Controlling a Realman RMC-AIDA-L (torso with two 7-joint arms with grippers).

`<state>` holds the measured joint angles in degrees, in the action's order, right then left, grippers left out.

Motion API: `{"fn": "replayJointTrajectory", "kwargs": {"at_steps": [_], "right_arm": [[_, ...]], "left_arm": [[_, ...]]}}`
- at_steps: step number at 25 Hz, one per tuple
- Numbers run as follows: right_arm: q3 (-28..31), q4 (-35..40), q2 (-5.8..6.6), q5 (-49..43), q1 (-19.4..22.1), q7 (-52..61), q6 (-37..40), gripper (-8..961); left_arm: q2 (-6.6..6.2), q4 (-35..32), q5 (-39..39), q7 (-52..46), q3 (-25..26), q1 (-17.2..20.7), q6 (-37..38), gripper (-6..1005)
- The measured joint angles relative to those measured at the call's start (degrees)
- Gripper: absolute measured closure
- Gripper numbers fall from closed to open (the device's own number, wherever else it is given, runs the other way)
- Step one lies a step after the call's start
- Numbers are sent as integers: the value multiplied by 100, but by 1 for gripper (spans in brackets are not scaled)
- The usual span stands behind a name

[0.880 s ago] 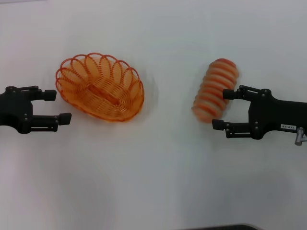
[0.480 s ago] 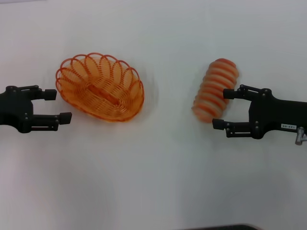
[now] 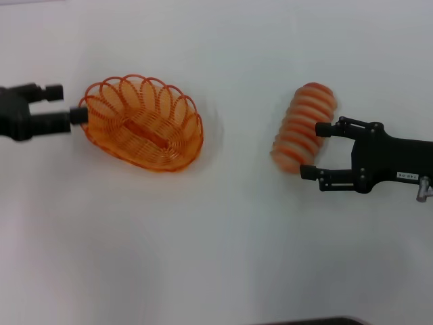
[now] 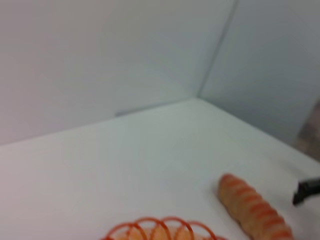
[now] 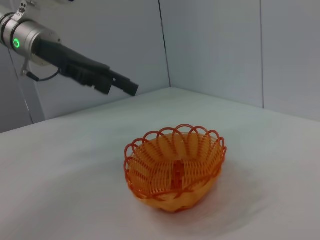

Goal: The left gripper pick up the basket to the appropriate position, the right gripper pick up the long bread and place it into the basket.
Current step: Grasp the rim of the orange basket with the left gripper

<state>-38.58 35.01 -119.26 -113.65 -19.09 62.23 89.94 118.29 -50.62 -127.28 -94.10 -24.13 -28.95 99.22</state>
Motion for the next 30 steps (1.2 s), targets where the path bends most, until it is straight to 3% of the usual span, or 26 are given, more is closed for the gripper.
{"fn": "replayJointTrajectory", "kwargs": {"at_steps": [10, 16, 23, 30], "right_arm": [[0, 205, -15, 11, -63, 227, -12, 23], [0, 215, -11, 18, -87, 240, 7, 23], [-1, 217, -2, 26, -113, 290, 23, 22], [0, 330, -10, 1, -137, 290, 15, 22]], "left_arm": [[-91, 20, -70, -1904, -173, -629, -1063, 155], [-230, -84, -433, -2669, -1114, -971, -1767, 155], [-299, -76, -1709, -3491, -1800, -1523, -2212, 155], [-243, -15, -2379, -3903, -2074, -1795, -2315, 156]]}}
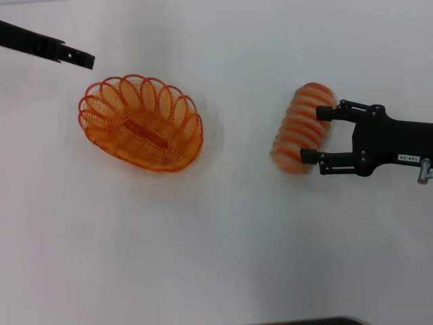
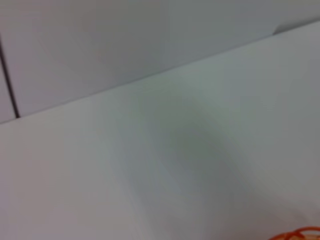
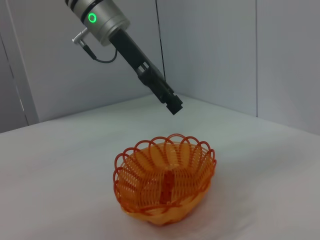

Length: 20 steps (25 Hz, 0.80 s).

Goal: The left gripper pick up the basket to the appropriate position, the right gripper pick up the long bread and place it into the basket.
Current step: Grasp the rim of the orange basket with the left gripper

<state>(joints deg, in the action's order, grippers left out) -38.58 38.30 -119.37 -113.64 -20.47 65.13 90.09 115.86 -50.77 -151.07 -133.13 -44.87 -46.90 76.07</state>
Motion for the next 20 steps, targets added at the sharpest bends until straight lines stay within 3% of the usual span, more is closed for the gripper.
{"fn": "replayJointTrajectory", "kwargs": {"at_steps": [6, 14, 20], "right_arm": [[0, 38, -1, 1, -3, 40, 3, 22], [-6, 41, 9, -1, -10, 84, 1, 22], [-14, 160, 4, -5, 6, 177, 3, 22]], "left_arm": [[117, 164, -300, -28, -599, -43, -138, 156], [331, 257, -687, -22, -856, -49, -411, 156], [380, 293, -733, -14, -952, -61, -463, 156]]}}
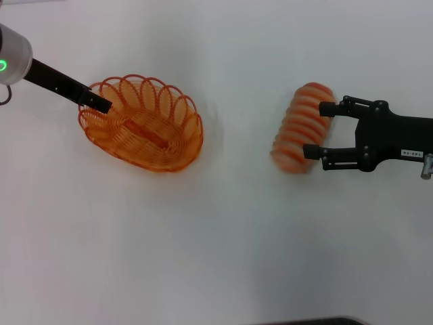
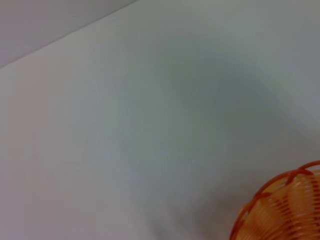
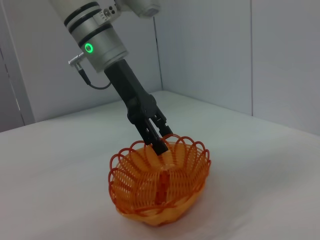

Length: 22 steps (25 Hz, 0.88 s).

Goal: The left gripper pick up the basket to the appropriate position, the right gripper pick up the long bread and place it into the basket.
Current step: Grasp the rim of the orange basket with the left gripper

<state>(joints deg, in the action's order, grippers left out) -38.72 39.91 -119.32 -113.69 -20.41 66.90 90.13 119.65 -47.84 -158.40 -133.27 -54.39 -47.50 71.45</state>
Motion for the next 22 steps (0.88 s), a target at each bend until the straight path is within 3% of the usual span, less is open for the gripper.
{"fn": "replayJointTrajectory", "kwargs": {"at_steps": [10, 18, 22], "right_arm": [[14, 18, -11, -4, -7, 16, -7, 22], [14, 76, -10, 0, -1, 42, -26, 23], [14, 84, -10, 10, -7, 43, -30, 23]], "left_arm": [[46, 59, -55, -17, -110, -10, -61, 156], [46, 71, -85, -48, -71, 20, -107, 342], [32, 96, -86, -118, -45, 25, -107, 504]]}}
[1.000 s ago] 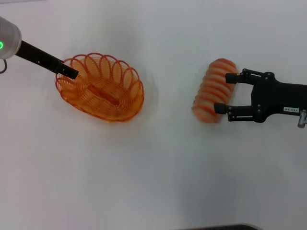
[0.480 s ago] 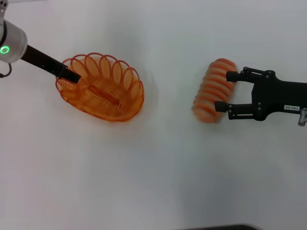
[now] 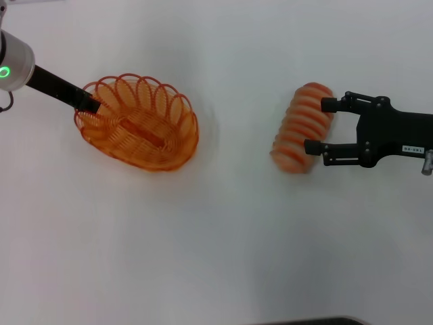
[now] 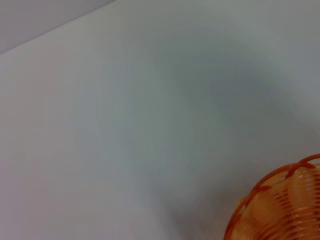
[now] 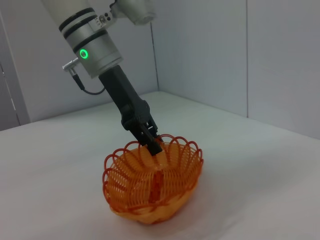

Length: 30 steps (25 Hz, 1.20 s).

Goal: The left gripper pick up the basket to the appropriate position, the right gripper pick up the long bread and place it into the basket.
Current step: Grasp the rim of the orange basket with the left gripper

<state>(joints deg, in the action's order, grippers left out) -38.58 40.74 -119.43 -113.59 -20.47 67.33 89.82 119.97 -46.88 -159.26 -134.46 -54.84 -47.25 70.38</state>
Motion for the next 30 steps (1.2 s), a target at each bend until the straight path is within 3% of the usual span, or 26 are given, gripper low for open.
{"fn": "replayJointTrajectory", "kwargs": {"at_steps": [7, 22, 30], "right_arm": [[0, 4, 5, 6, 8, -3, -9, 23], [135, 25, 15, 22, -16, -38, -11, 23], [305, 25, 18, 22, -13, -4, -11, 22]], "left_arm": [[-14, 109, 2, -37, 51, -25, 36, 806], [-111, 60, 8, -700, 686, -74, 569, 890], [-143, 60, 59, -802, 1354, -32, 1086, 903]]}}
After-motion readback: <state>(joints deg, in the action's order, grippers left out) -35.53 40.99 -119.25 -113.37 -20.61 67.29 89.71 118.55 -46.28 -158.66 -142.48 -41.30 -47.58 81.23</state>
